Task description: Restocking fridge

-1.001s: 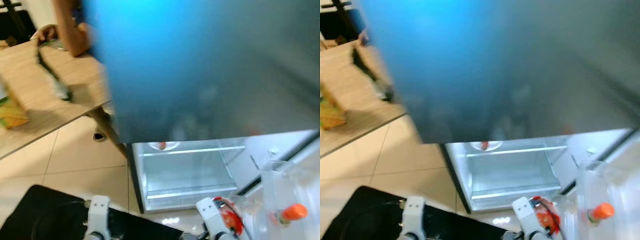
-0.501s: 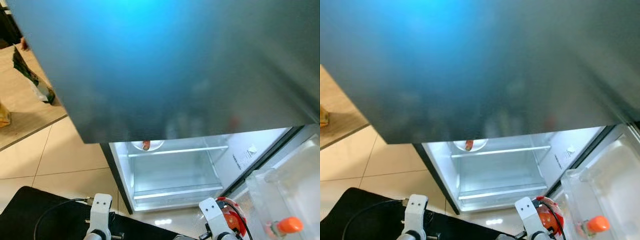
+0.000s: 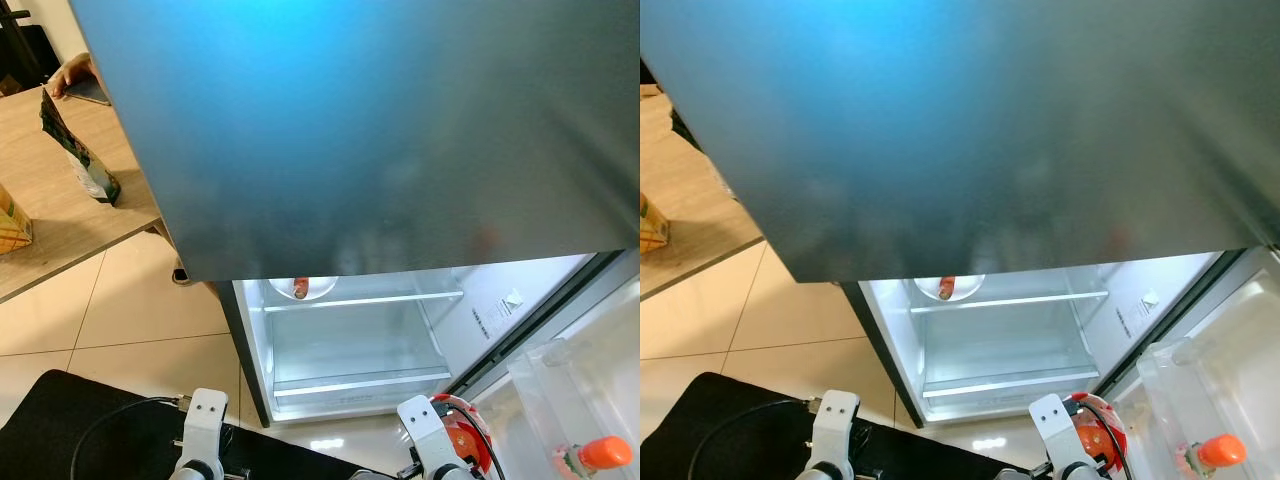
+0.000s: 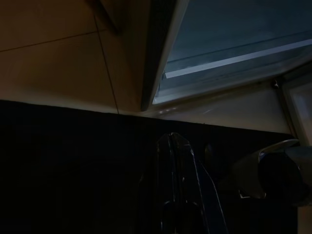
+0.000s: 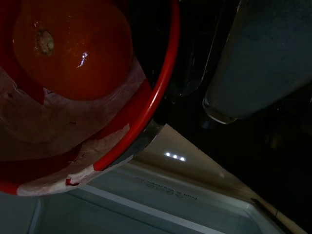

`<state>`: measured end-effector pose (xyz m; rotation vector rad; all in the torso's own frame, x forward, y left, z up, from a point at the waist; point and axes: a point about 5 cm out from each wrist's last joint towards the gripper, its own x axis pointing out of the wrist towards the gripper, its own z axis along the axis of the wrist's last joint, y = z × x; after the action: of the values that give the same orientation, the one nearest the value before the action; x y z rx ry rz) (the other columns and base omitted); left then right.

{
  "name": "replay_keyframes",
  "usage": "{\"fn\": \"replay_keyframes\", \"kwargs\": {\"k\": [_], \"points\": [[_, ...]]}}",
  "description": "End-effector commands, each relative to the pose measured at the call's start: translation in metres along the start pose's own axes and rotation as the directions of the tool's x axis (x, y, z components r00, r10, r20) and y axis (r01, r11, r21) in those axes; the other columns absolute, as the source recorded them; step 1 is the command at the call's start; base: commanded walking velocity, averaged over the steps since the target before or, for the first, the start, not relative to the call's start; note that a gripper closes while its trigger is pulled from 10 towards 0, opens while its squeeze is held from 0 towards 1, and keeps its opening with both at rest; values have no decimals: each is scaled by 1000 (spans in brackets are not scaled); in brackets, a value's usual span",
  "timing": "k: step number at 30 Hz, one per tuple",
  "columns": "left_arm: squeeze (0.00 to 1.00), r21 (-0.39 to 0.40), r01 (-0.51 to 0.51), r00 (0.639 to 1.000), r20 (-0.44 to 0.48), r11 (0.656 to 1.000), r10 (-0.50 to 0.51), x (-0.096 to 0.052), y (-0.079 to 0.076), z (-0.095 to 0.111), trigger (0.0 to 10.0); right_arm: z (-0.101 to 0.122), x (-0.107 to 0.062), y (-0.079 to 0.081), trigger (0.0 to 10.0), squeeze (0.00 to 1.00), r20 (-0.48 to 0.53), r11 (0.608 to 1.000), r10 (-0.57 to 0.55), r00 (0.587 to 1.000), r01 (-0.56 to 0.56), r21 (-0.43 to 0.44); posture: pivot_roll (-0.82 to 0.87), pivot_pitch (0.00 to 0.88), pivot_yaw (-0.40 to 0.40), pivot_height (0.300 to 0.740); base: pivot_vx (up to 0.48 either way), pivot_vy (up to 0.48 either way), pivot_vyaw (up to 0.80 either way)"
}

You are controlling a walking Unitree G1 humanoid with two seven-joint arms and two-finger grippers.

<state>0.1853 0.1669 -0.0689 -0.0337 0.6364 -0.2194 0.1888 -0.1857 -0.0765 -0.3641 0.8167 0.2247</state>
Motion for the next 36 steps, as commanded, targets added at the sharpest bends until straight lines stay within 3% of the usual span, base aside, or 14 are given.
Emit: {"fn": "replay_keyframes", "kwargs": {"k": [1, 7, 19, 29, 33, 36], "points": [[0, -2, -12, 999, -50, 1000, 12, -6, 5, -10, 10000, -3, -1, 2, 10000, 0, -4, 1000, -3, 1000, 3, 6, -153, 116, 14, 740, 0, 0, 0], [0, 15, -2, 998, -55, 1000, 2, -6, 5, -11, 10000, -3, -1, 3, 10000, 0, -5, 1000, -2, 1000, 2, 6, -149, 118, 13, 740, 0, 388, 0], [0, 65, 45, 997, -65, 997, -40, -7, 2, -12, 10000, -3, -1, 5, 10000, 0, -7, 1000, 2, 1000, -2, 8, -145, 120, 15, 740, 0, 0, 0], [0, 41, 26, 997, -76, 999, -22, -5, 3, -12, 10000, -6, -2, 3, 10000, 0, -15, 1000, -3, 1000, 3, 9, -148, 120, 18, 740, 0, 0, 0], [0, 78, 27, 997, -77, 997, -21, -5, 4, -11, 10000, -6, -2, 4, 10000, 0, -16, 1000, -3, 1000, 3, 10, -149, 120, 20, 740, 0, 0, 0], [0, 85, 29, 996, -84, 996, -22, -4, 3, -11, 10000, -6, -2, 4, 10000, 0, -16, 1000, -2, 1000, 2, 10, -149, 119, 20, 740, 0, -480, 0]]}}
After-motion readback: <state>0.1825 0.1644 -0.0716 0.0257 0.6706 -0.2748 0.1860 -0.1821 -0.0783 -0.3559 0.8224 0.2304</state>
